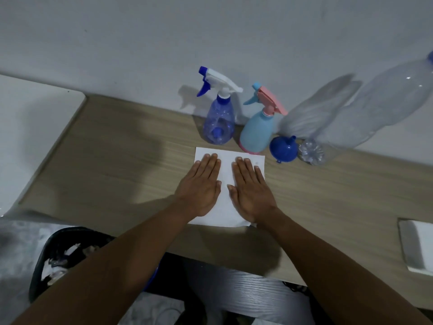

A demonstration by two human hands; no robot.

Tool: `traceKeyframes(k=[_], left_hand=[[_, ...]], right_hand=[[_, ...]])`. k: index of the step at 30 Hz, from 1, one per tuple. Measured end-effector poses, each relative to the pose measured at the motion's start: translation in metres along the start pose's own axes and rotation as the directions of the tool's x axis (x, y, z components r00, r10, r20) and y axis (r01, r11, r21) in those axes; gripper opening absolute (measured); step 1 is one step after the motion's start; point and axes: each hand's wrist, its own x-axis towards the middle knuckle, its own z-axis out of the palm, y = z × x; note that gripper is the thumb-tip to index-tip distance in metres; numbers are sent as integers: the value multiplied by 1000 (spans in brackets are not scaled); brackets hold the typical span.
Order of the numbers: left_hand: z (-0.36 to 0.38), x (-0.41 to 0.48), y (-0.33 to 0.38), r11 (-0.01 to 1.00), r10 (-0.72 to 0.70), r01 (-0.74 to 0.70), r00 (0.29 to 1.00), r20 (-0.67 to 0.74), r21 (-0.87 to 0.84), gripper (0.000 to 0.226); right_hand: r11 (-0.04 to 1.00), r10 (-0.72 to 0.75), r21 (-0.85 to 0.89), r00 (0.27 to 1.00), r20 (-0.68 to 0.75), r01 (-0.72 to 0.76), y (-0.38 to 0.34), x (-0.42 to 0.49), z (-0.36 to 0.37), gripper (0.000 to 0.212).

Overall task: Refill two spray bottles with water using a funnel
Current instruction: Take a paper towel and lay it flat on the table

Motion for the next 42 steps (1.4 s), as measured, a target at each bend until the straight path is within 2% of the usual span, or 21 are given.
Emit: traceKeyframes(k=[10, 18, 25, 33, 42], left_hand=[[9, 30, 120, 993, 113, -113, 992, 48, 14, 63], [23, 49, 225, 976, 217, -219, 971, 96, 9, 62], [35, 25, 285, 967, 246, -251, 964, 106, 35, 64], [42, -23, 309, 973, 229, -230, 969, 91, -1, 64], [36, -66, 249, 986, 166, -167, 984, 60, 10, 63]], right_hand=[[997, 80, -19, 997, -18, -80, 104, -70, -6, 68], [980, 199, 11, 979, -43, -198, 180, -145, -7, 69], [967, 254, 13, 966, -44, -254, 204, -213, -2, 67], [969, 247, -11, 969, -27, -247, 190, -253, 9, 68], [984, 172, -42, 985, -29, -173, 131, -246, 20, 67]])
